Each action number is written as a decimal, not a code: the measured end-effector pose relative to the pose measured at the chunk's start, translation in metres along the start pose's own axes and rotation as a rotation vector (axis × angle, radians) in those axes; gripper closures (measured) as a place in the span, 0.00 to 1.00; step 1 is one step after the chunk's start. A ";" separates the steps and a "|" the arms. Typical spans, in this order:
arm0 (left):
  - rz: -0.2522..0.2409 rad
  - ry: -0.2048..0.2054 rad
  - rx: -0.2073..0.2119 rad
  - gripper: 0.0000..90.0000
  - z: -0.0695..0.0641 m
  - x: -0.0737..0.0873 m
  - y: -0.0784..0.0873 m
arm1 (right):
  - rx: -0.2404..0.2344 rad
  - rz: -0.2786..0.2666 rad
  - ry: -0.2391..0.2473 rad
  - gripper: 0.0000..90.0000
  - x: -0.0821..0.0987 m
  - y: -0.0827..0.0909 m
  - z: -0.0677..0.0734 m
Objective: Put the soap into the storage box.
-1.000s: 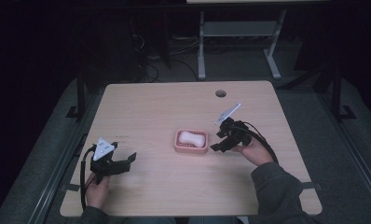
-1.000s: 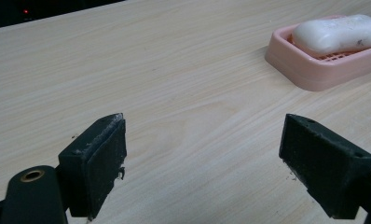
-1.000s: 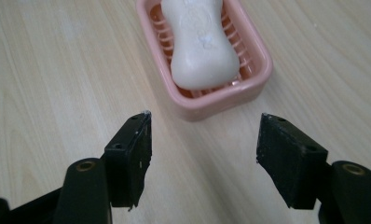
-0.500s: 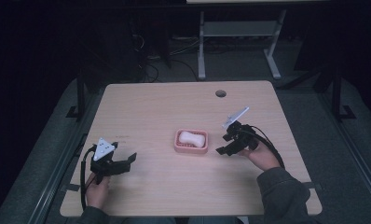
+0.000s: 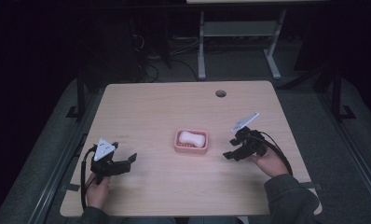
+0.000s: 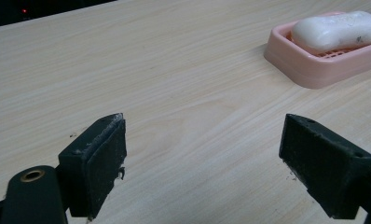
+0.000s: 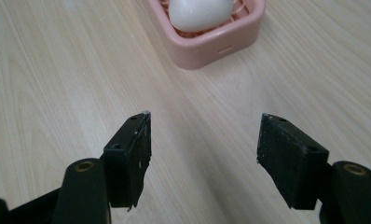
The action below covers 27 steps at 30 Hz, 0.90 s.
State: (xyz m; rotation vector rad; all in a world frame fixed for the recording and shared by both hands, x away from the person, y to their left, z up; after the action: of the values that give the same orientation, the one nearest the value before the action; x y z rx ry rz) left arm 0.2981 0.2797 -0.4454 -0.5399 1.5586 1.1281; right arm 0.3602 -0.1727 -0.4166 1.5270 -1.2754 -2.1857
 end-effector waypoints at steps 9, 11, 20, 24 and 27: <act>0.008 -0.011 0.003 0.16 0.000 0.000 0.000 | 0.014 -0.010 -0.024 0.38 0.017 0.010 0.001; 0.009 -0.011 0.004 0.16 0.000 0.000 0.000 | 0.014 -0.011 -0.033 0.38 0.021 0.012 0.002; 0.016 -0.016 0.007 0.16 -0.001 0.001 0.000 | 0.021 -0.015 -0.038 0.38 0.036 0.017 0.005; 0.008 -0.010 0.007 0.16 -0.002 0.001 0.000 | 0.023 -0.013 -0.046 0.38 0.042 0.018 0.008; 0.010 -0.012 0.008 0.16 -0.002 0.001 -0.001 | 0.027 -0.013 -0.049 0.38 0.044 0.020 0.009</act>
State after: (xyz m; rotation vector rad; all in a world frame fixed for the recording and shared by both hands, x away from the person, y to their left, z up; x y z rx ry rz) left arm 0.2974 0.2779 -0.4464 -0.5200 1.5568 1.1310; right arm 0.3264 -0.2051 -0.4310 1.5045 -1.3184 -2.2359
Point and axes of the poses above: each handheld gripper's, and its own axes: y roughly backward along the jaws, x roughly out of its underside, z roughly to its left, the point moved 1 cm from there along -y, roughly forward along the jaws, and after that the axes turned 8 degrees about -z, right-handed, at the moved point
